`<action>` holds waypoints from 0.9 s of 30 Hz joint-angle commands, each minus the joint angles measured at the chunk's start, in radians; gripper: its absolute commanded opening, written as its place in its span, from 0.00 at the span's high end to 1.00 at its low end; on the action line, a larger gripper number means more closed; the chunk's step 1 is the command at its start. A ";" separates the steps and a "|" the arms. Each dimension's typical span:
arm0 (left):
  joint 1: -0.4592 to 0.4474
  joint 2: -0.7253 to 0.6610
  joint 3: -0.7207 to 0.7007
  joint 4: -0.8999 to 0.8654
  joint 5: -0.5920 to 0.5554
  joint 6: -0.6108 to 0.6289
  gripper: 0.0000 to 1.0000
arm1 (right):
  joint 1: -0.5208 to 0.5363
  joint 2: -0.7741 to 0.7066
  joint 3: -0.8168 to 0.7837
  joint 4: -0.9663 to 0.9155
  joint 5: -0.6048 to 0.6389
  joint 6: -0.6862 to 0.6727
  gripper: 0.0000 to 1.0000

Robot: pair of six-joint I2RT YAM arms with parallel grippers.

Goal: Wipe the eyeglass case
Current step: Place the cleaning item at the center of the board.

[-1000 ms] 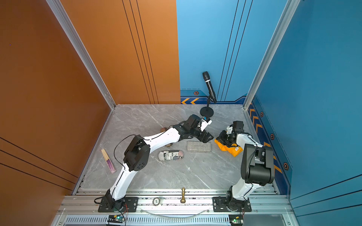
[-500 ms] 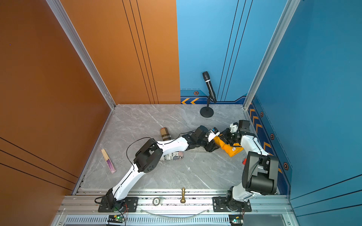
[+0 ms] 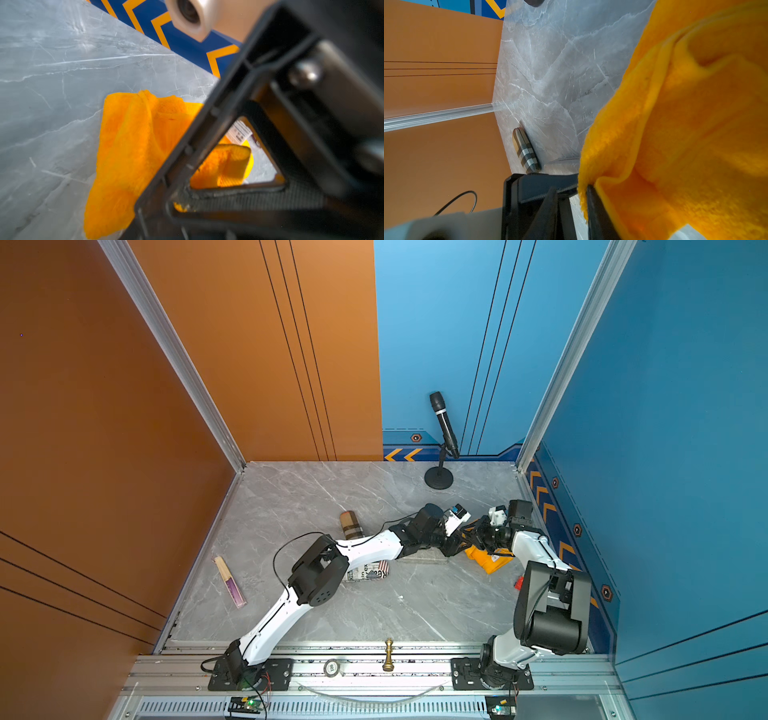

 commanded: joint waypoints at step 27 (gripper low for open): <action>-0.027 0.025 0.091 -0.059 -0.091 0.000 0.33 | -0.070 -0.161 0.002 0.020 0.017 0.041 0.75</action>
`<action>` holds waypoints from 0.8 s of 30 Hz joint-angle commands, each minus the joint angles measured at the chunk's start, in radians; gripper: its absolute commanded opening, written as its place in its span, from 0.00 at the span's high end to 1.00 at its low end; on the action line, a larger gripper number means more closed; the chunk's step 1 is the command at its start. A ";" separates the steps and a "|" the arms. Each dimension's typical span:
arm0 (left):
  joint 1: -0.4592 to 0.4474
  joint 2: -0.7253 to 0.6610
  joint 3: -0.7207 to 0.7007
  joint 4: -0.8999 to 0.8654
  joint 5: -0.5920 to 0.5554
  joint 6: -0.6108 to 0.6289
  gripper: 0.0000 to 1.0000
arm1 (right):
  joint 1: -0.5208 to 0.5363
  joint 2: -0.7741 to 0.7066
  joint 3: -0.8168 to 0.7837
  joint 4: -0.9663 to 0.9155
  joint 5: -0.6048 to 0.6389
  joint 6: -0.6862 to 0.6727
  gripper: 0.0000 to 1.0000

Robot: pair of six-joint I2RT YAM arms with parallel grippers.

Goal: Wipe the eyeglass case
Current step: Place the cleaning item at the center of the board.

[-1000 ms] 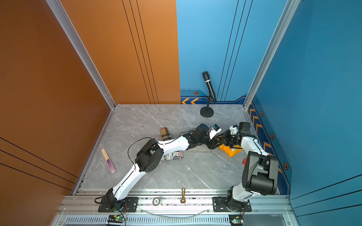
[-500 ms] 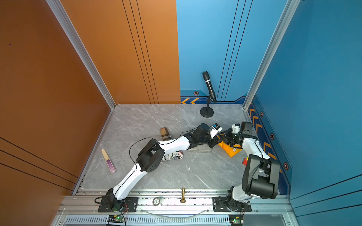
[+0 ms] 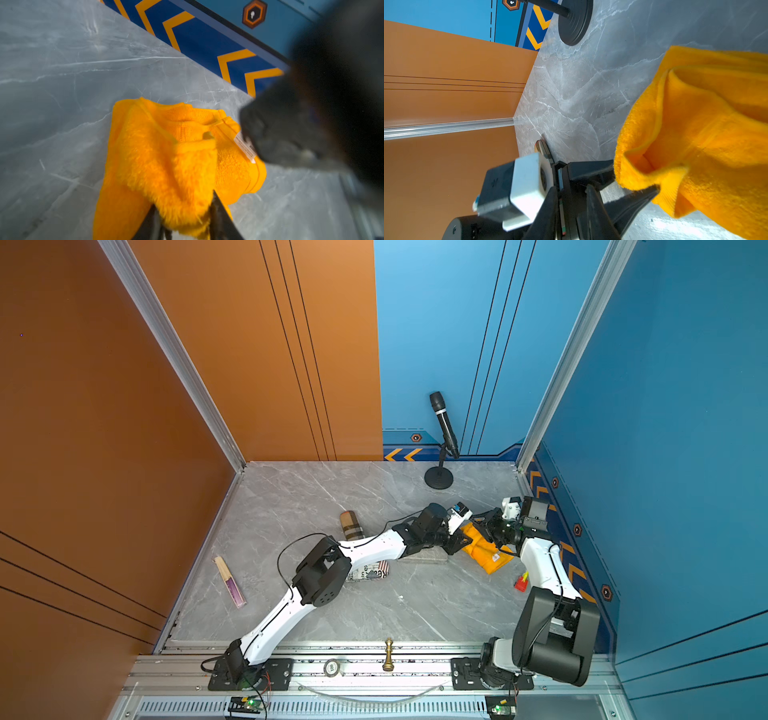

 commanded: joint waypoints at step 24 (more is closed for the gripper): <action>0.028 -0.236 -0.098 -0.013 0.102 0.001 0.03 | -0.002 -0.023 -0.003 0.000 0.071 -0.055 0.83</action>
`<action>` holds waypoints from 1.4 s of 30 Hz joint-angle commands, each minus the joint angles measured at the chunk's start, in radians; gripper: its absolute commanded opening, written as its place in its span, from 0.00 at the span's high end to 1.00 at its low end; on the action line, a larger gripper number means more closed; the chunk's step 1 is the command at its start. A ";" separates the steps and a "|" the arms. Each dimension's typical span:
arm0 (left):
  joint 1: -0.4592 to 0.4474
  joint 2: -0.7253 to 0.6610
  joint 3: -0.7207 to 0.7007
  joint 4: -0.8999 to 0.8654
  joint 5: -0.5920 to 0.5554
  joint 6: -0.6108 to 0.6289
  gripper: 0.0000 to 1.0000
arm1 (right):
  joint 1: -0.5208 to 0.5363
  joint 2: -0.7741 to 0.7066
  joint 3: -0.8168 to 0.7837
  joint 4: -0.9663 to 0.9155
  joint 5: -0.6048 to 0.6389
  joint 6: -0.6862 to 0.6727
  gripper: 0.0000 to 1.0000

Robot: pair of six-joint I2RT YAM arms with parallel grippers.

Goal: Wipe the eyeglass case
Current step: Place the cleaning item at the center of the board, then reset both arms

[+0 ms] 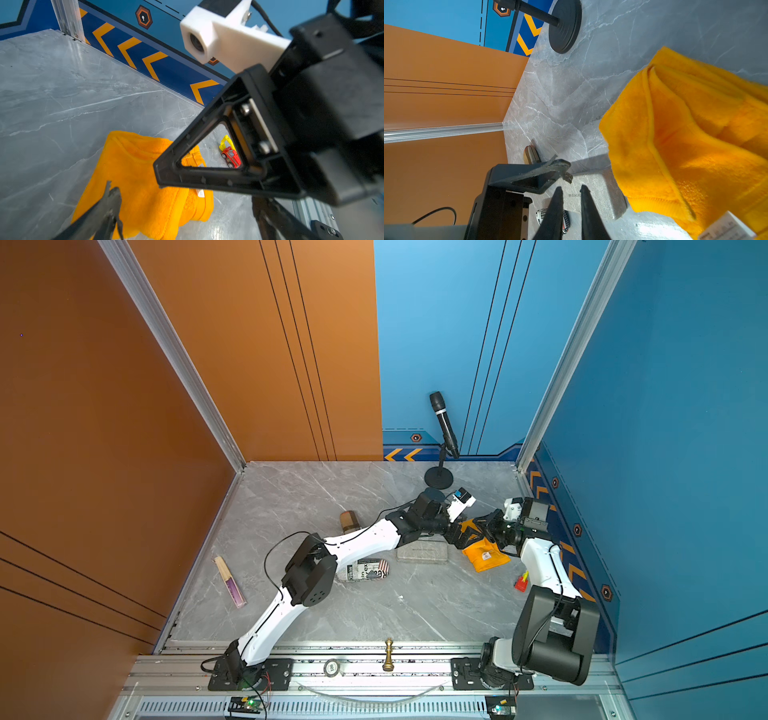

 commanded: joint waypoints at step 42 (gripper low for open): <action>0.766 -1.260 -1.825 0.673 -0.779 0.234 0.02 | 0.299 -0.119 -0.563 1.121 0.851 -0.514 0.00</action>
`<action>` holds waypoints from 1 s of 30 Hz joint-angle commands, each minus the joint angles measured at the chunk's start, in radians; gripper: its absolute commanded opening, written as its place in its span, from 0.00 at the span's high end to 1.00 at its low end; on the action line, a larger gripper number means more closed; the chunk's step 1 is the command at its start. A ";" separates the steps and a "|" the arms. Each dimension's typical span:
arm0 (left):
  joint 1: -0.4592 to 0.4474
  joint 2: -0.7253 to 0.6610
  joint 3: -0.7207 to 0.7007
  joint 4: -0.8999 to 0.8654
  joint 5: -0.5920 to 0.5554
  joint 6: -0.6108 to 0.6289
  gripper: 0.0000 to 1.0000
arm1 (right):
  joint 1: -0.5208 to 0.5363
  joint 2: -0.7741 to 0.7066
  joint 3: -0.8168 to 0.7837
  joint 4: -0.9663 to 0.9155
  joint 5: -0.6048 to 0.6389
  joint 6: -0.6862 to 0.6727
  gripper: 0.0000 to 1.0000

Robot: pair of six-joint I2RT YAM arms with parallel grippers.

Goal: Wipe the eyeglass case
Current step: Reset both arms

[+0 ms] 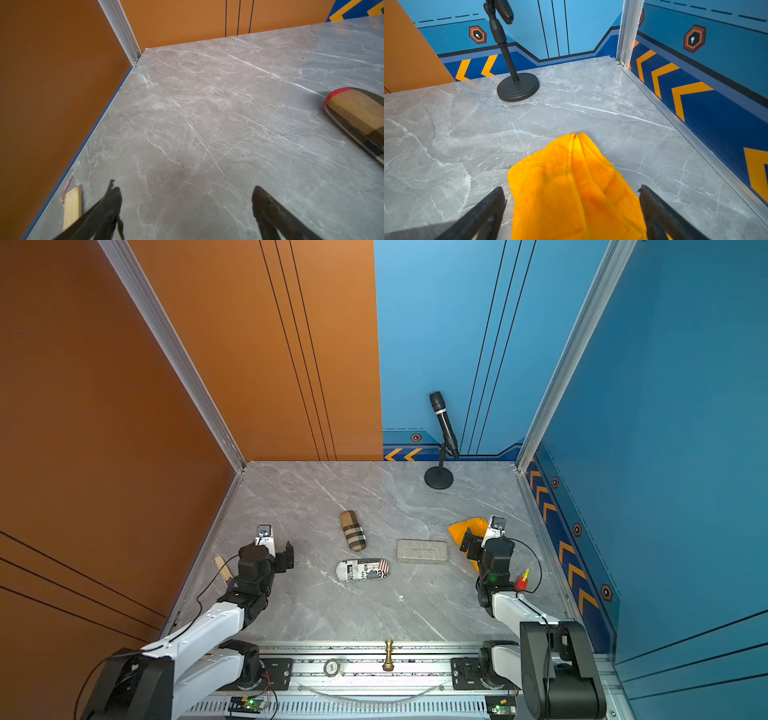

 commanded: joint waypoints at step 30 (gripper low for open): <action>0.130 0.468 0.137 0.408 0.148 -0.014 0.02 | 0.032 0.302 0.107 0.134 -0.003 -0.085 0.01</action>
